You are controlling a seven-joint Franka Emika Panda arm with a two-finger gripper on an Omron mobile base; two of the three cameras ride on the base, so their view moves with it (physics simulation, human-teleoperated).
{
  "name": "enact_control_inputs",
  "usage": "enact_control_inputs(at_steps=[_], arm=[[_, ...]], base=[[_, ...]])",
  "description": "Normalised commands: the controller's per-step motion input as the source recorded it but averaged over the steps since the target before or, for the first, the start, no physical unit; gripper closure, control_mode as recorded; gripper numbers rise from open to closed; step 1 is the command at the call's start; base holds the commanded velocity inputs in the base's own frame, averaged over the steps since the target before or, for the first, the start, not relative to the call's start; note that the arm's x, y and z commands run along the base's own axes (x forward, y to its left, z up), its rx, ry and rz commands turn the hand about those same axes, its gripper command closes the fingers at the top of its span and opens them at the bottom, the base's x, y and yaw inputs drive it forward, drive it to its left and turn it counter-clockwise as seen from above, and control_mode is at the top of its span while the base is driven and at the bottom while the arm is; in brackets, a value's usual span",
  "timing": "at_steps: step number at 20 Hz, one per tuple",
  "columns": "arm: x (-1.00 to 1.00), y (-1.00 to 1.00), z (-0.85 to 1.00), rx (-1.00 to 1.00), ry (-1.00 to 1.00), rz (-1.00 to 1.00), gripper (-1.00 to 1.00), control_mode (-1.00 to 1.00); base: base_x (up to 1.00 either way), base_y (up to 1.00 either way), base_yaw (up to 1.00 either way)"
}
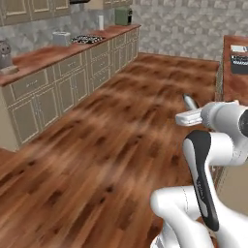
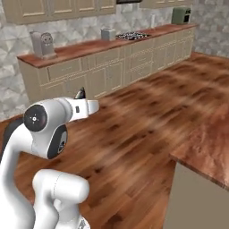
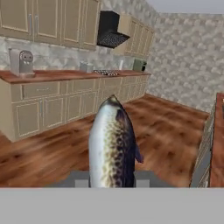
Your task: Take the fish out of the fridge, briefly rinse it in the sink, and place it on the tray next to the sink.
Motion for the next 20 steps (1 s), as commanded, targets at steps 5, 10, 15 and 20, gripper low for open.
enact_control_inputs(at_steps=[5, 10, 15, 20], arm=[[0.0, 0.0, 0.0, 0.0, 0.0, 0.0, 1.0, 1.0], [0.0, 0.0, 0.0, 0.0, 0.0, 0.0, 1.0, 1.0], [0.0, 0.0, 0.0, 0.0, 0.0, 0.0, 1.0, 1.0], [0.0, 0.0, 0.0, 0.0, 0.0, 0.0, 1.0, 1.0]], base=[[1.0, 0.75, -0.74], [1.0, 0.78, -0.72], [1.0, 0.84, -0.69], [1.0, 0.99, -0.66]])
